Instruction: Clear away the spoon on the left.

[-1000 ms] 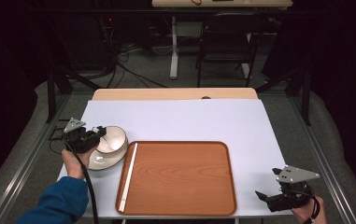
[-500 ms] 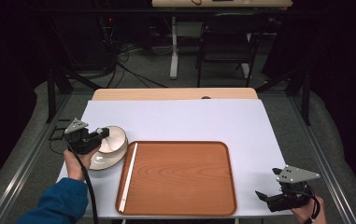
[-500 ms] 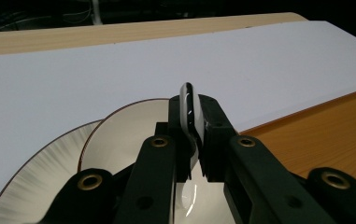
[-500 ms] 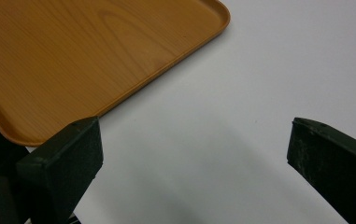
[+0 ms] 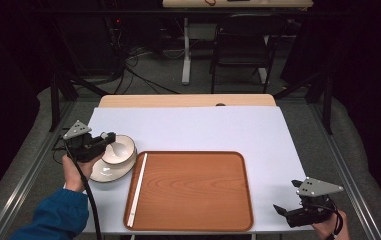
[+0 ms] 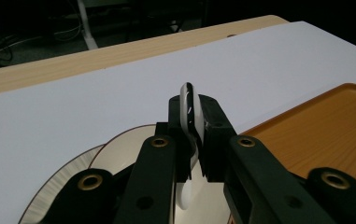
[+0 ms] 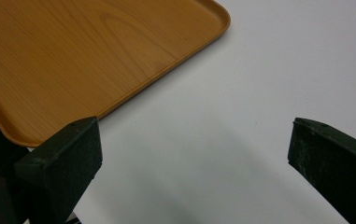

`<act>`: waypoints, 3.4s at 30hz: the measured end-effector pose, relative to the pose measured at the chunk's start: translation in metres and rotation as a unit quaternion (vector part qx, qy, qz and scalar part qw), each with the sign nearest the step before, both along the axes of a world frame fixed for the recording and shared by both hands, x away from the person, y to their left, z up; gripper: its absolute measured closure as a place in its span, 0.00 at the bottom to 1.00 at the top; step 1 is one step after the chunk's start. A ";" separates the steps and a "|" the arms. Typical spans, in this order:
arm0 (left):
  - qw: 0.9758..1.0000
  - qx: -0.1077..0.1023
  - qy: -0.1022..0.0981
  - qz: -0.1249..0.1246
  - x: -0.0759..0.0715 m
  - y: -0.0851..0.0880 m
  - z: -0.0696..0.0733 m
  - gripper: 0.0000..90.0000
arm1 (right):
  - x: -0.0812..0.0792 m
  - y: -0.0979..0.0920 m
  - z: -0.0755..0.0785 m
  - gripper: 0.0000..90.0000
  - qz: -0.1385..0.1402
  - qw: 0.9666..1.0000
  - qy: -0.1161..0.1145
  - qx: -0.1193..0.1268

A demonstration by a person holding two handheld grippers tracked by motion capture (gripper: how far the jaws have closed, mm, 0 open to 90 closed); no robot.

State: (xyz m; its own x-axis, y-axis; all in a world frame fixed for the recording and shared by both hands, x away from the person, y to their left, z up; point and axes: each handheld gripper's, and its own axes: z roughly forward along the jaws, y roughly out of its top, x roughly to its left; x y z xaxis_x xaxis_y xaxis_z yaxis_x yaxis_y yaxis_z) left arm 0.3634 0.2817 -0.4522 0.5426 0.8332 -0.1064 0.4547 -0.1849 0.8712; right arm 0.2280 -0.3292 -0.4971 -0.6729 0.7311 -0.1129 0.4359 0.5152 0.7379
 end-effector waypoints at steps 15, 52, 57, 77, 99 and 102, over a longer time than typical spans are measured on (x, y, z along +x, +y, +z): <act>0.996 0.024 -0.002 -0.087 -0.015 -0.027 0.034 0.94 | -0.003 -0.002 0.005 0.00 0.004 1.000 -0.020 0.024; 0.957 0.050 0.101 -0.268 -0.030 -0.084 0.022 0.94 | -0.003 -0.002 0.005 0.00 0.003 1.000 -0.018 0.017; 0.948 0.057 0.125 -0.286 -0.029 -0.091 0.010 0.94 | -0.003 -0.002 0.004 0.00 0.001 1.000 -0.018 0.014; 0.916 0.092 0.223 -0.320 -0.020 -0.101 -0.023 0.94 | -0.002 -0.002 0.003 0.00 0.001 1.000 -0.014 0.014; 0.951 0.090 0.214 -0.203 -0.004 -0.097 -0.051 0.82 | -0.001 -0.001 0.002 0.00 0.001 1.000 -0.009 0.011; 0.952 0.096 0.218 -0.190 -0.003 -0.097 -0.057 0.83 | -0.001 -0.001 0.002 0.00 0.001 1.000 -0.008 0.010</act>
